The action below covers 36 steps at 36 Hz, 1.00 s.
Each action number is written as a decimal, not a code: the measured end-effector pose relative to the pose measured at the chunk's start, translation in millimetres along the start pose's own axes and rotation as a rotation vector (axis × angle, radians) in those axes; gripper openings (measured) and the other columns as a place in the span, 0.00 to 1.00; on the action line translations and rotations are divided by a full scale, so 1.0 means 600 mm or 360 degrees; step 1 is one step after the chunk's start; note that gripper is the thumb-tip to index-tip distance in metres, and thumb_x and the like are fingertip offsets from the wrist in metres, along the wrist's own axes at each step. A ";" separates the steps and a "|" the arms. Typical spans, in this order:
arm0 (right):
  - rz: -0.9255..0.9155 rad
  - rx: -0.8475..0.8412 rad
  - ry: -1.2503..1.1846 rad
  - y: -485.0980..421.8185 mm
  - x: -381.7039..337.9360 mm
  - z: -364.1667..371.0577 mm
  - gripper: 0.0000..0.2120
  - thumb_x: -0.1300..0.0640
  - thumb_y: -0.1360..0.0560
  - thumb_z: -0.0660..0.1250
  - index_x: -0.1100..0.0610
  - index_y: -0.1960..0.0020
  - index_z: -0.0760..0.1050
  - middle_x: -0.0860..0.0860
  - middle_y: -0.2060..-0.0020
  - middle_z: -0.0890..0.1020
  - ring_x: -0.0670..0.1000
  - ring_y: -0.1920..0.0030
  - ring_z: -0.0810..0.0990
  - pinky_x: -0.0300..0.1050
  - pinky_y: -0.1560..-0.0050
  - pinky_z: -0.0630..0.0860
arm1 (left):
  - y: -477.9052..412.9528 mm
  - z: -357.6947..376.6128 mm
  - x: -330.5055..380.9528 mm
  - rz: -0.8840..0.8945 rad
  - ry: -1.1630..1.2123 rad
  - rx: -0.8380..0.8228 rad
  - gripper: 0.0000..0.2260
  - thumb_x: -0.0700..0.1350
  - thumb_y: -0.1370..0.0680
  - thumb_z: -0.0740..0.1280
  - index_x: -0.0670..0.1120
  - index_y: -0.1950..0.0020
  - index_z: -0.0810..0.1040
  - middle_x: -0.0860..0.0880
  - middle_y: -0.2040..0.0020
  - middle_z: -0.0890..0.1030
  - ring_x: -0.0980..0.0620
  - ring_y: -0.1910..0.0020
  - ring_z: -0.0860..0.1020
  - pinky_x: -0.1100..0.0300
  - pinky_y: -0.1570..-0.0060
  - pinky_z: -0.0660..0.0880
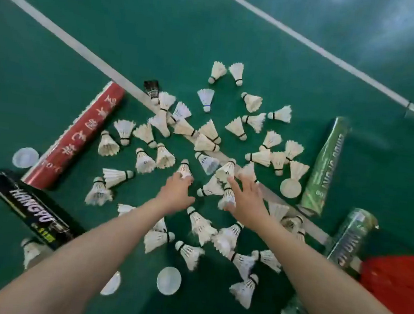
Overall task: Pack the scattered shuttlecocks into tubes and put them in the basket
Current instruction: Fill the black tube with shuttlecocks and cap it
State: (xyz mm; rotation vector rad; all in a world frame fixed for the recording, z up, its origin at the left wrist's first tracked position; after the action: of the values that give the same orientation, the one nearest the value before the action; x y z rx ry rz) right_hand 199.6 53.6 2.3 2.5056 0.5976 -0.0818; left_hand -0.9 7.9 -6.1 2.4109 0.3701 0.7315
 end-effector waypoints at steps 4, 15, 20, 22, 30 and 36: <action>0.0053 0.0004 -0.0053 -0.034 0.013 0.052 0.33 0.50 0.23 0.63 0.53 0.24 0.50 0.57 0.24 0.50 0.60 0.25 0.51 0.62 0.30 0.59 | -0.037 0.041 -0.018 0.0102 -0.0146 0.0025 0.29 0.47 0.24 0.66 0.48 0.26 0.60 0.43 0.28 0.61 0.42 0.29 0.60 0.46 0.34 0.66; 0.0083 0.0019 -0.0402 -0.053 0.028 0.139 0.22 0.66 0.23 0.57 0.53 0.31 0.63 0.57 0.34 0.63 0.60 0.39 0.68 0.52 0.46 0.72 | -0.096 0.139 0.030 0.0355 -0.0464 0.0200 0.31 0.43 0.21 0.63 0.42 0.23 0.49 0.42 0.30 0.65 0.41 0.34 0.66 0.48 0.41 0.71; 0.0057 -0.0094 -0.0399 -0.033 0.043 0.132 0.26 0.70 0.24 0.55 0.50 0.32 0.66 0.56 0.42 0.70 0.57 0.55 0.74 0.50 0.55 0.74 | -0.079 0.146 0.037 0.0329 -0.0440 0.0166 0.20 0.37 0.23 0.62 0.41 0.33 0.60 0.42 0.40 0.71 0.42 0.45 0.73 0.52 0.57 0.70; 0.0108 -0.0044 -0.0474 -0.024 0.048 0.119 0.27 0.71 0.25 0.56 0.49 0.31 0.67 0.56 0.40 0.70 0.57 0.49 0.75 0.49 0.50 0.75 | -0.063 0.140 0.043 0.0346 -0.0382 0.0118 0.21 0.37 0.23 0.62 0.40 0.32 0.58 0.41 0.39 0.69 0.42 0.54 0.74 0.53 0.63 0.67; 0.0098 0.0142 -0.0875 0.057 0.025 0.034 0.28 0.73 0.24 0.49 0.55 0.28 0.65 0.55 0.30 0.65 0.54 0.31 0.65 0.42 0.39 0.64 | 0.036 0.055 0.050 0.0311 -0.0201 0.0148 0.24 0.38 0.23 0.60 0.37 0.31 0.55 0.38 0.34 0.61 0.38 0.48 0.72 0.52 0.53 0.69; 0.0117 -0.0018 -0.0867 0.124 -0.011 0.051 0.22 0.67 0.21 0.49 0.58 0.29 0.66 0.59 0.35 0.72 0.53 0.51 0.77 0.45 0.54 0.75 | 0.154 0.035 0.042 0.0296 -0.0322 0.0048 0.26 0.42 0.23 0.61 0.41 0.29 0.53 0.41 0.43 0.68 0.45 0.51 0.69 0.55 0.53 0.66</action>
State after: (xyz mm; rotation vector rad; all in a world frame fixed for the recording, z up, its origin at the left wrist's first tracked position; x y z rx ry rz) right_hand 228.0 -20.9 15.7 2.3411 0.2761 -0.7023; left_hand 40.2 -64.5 46.3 2.5431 0.0761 0.5558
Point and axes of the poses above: each hand's wrist, its own y-axis away from the middle knuckle, its own z-axis out of the palm, x = y × z, the point moved 1 cm from there along -y, towards the middle knuckle
